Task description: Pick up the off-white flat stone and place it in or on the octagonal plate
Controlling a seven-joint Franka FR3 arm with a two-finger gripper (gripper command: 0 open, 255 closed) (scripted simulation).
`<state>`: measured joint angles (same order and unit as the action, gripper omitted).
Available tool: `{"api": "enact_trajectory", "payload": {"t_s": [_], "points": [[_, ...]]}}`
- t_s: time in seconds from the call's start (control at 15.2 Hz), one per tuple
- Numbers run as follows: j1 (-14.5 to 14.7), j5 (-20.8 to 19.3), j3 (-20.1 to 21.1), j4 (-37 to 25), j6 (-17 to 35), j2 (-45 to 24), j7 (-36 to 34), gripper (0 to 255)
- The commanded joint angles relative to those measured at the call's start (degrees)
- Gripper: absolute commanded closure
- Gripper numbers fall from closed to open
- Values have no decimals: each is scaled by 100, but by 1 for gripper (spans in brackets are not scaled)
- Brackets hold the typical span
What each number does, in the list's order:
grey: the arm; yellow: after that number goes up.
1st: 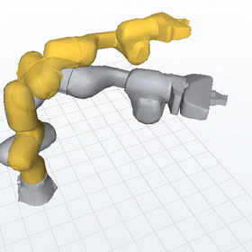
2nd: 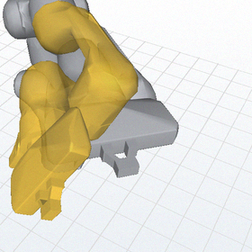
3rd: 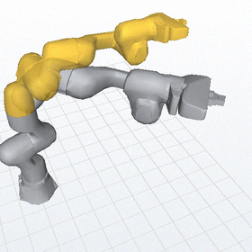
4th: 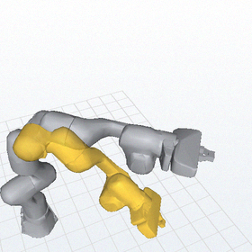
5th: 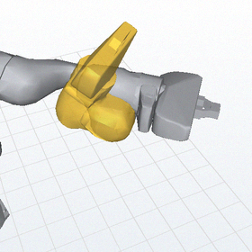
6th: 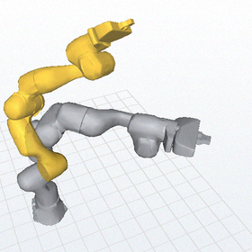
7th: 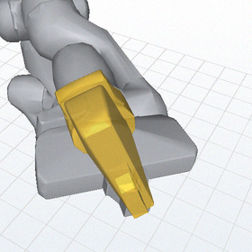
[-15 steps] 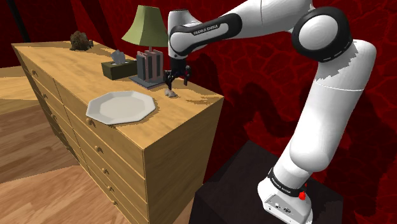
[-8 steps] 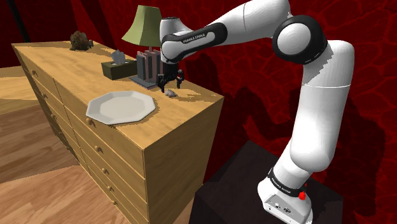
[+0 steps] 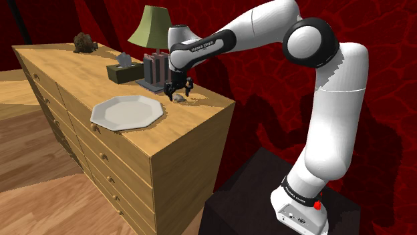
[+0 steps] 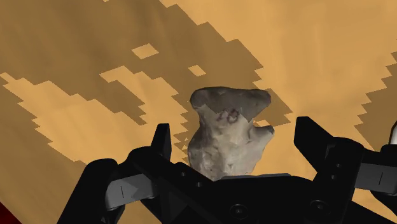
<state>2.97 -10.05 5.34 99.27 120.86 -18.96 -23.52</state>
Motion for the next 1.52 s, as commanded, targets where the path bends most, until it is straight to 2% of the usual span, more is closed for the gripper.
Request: {"api": "enact_trajectory", "payload": {"t_s": [0.0,0.13,0.2,0.79,1.45], "points": [[0,0,0,1,4,-2,0,0],[0,0,0,1,3,-1,0,0],[0,0,0,1,3,-1,0,255],[0,-1,0,1,4,-2,0,255],[-1,72,24,-469,-677,215,107,255]]}}
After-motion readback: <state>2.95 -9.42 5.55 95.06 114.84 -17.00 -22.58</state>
